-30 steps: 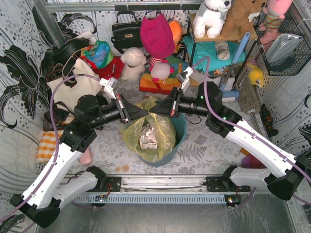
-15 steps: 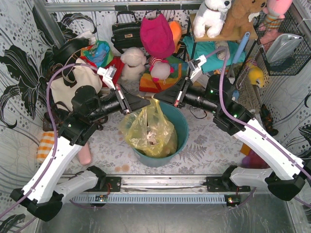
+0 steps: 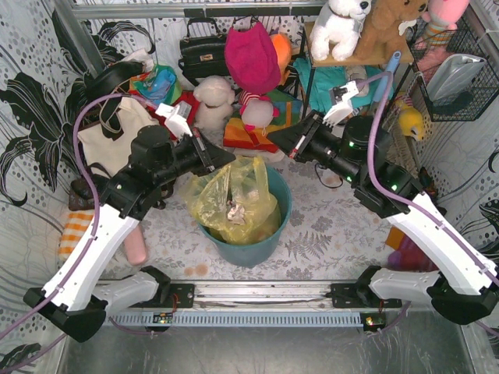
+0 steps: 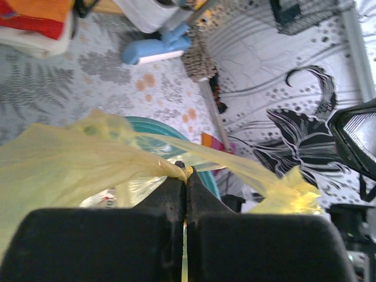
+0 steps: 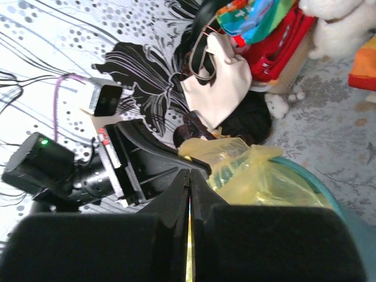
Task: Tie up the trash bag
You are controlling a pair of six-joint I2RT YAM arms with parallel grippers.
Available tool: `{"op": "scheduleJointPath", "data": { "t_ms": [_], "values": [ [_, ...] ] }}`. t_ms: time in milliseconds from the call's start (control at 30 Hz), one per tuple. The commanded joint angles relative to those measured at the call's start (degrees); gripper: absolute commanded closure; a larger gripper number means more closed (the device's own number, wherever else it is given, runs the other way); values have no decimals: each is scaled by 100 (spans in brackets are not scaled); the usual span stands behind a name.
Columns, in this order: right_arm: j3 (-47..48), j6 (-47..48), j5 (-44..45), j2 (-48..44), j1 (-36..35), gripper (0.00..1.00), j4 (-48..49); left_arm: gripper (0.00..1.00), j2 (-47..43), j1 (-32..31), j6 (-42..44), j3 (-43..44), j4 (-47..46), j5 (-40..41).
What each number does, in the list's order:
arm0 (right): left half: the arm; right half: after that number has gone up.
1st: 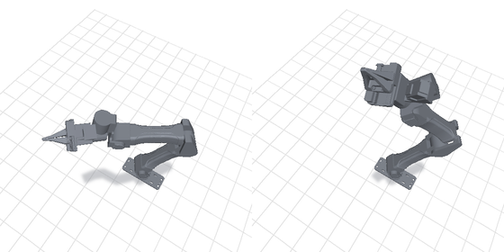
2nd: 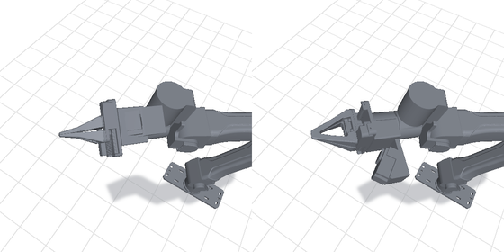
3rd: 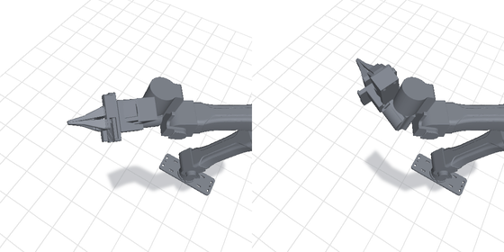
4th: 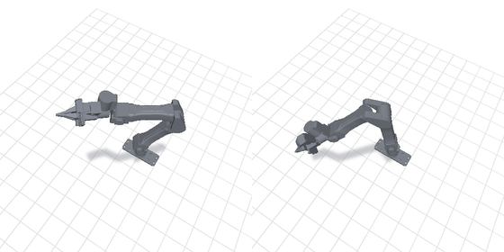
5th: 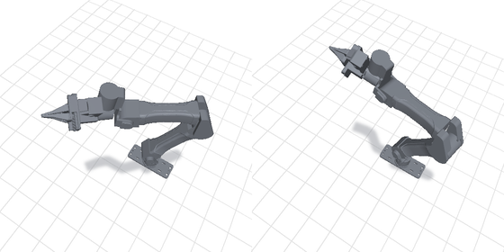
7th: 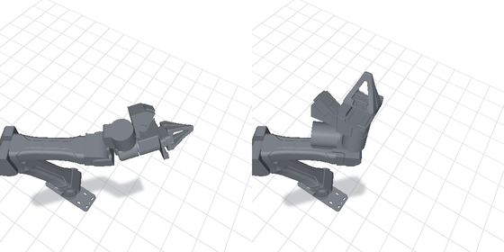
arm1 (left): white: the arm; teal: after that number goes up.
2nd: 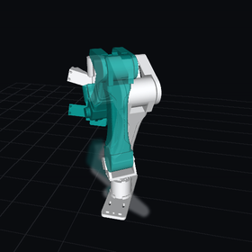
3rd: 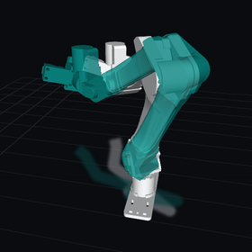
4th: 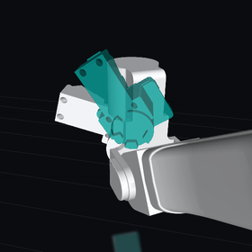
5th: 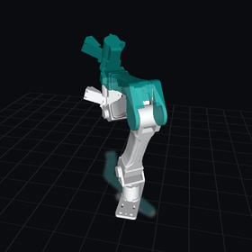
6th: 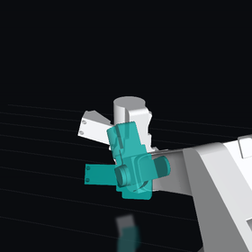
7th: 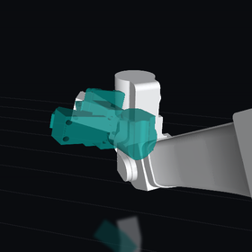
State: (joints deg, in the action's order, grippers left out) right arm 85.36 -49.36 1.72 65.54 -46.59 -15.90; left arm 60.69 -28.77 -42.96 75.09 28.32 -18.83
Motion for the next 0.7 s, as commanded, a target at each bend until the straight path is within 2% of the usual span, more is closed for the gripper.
{"op": "scheduleJointPath", "data": {
  "t_ms": [0, 100, 300, 400, 500, 667],
  "values": [
    [-182, 187, 224, 222, -26, 100, 31, 100, -108, 134, 431, 217, 431, 836],
    [-84, 359, -141, 356, -24, 100, -23, 100, -182, 217, 457, 245, 522, 885],
    [290, 590, -206, 237, -26, 49, -625, 100, -360, 240, 439, 377, 630, 946],
    [888, 780, -329, 393, -26, 35, -1474, 100, -435, 234, 399, 442, 656, 935],
    [1417, 968, -622, 561, -26, 26, -2207, 100, -493, 233, 347, 463, 634, 885],
    [1899, 1287, -967, 906, -26, 27, -3020, 100, -506, 232, 277, 467, 581, 740]
  ]
}}
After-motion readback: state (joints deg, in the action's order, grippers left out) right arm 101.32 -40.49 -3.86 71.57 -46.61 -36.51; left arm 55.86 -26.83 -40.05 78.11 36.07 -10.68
